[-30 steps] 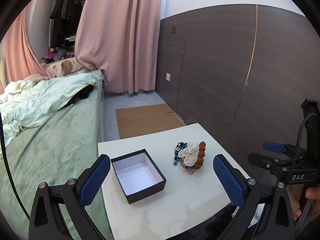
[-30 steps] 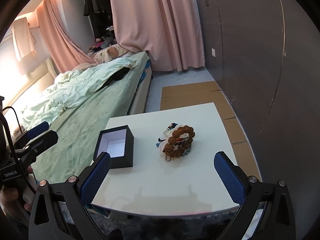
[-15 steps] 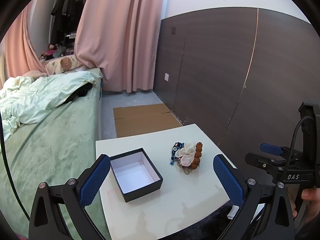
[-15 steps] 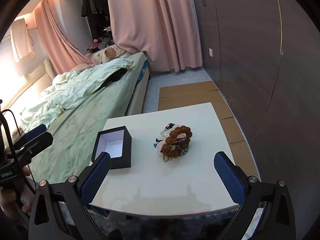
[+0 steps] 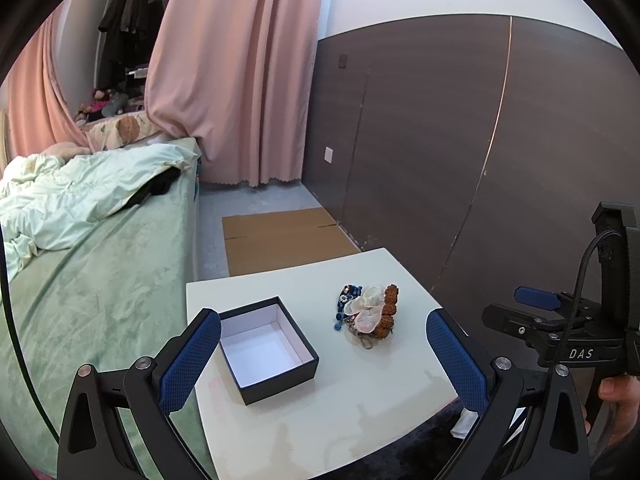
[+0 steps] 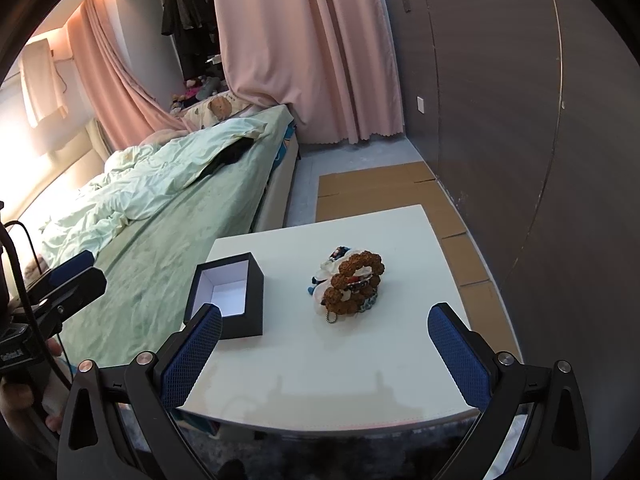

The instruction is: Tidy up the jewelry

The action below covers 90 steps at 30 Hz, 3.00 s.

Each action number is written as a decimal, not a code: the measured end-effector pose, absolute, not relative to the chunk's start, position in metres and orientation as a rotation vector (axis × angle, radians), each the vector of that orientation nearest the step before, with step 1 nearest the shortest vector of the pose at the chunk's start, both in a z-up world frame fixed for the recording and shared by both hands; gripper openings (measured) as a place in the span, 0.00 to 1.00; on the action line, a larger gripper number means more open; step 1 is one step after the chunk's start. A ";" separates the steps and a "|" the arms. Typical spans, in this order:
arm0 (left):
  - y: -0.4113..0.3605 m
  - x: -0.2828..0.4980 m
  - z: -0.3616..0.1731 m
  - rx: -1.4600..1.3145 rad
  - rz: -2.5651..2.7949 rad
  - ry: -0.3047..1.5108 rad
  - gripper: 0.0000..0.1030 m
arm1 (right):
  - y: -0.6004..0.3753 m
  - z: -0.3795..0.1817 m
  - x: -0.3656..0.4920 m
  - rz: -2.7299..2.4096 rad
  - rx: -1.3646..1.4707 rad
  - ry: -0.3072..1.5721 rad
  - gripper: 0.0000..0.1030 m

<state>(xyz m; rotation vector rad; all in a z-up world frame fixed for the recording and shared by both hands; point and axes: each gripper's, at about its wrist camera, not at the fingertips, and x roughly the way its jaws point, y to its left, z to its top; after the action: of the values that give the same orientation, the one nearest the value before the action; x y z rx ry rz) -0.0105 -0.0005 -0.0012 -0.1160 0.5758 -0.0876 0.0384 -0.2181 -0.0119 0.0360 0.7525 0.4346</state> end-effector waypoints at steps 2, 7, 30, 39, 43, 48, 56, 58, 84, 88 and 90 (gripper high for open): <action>-0.001 -0.011 0.001 -0.119 -0.091 0.573 1.00 | -0.218 -0.012 0.038 0.436 0.036 0.752 1.00; -0.001 -0.009 0.001 -0.121 -0.093 0.571 1.00 | -0.218 -0.012 0.038 0.429 0.044 0.753 1.00; -0.012 0.049 -0.024 -0.169 -0.175 0.647 0.83 | -0.252 -0.039 0.093 0.344 0.238 0.841 0.80; -0.017 0.082 -0.046 -0.180 -0.199 0.725 0.69 | -0.253 -0.071 0.129 0.416 0.392 0.919 0.73; -0.017 0.095 -0.054 -0.182 -0.195 0.742 0.69 | -0.242 -0.092 0.149 0.448 0.441 0.979 0.67; -0.011 0.115 -0.064 -0.186 -0.175 0.765 0.67 | -0.226 -0.121 0.176 0.506 0.547 1.065 0.65; -0.008 0.144 -0.076 -0.197 -0.179 0.790 0.67 | -0.215 -0.153 0.201 0.513 0.664 1.163 0.36; -0.011 0.150 -0.081 -0.212 -0.200 0.803 0.67 | -0.218 -0.156 0.201 0.542 0.708 1.166 0.22; -0.100 0.183 -0.131 -0.007 -0.269 0.940 0.67 | -0.285 -0.138 0.184 0.453 0.868 1.065 0.21; -0.104 0.188 -0.142 0.017 -0.255 0.975 0.49 | -0.294 -0.144 0.185 0.427 0.890 1.073 0.21; -0.106 0.190 -0.145 0.018 -0.265 0.987 0.29 | -0.297 -0.146 0.185 0.430 0.915 1.081 0.21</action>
<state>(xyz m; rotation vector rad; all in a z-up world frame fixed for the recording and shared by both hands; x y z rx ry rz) 0.1901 -0.1059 -0.1454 0.0177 0.9872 -0.2645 0.1847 -0.2971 -0.1465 0.9154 1.0808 0.4300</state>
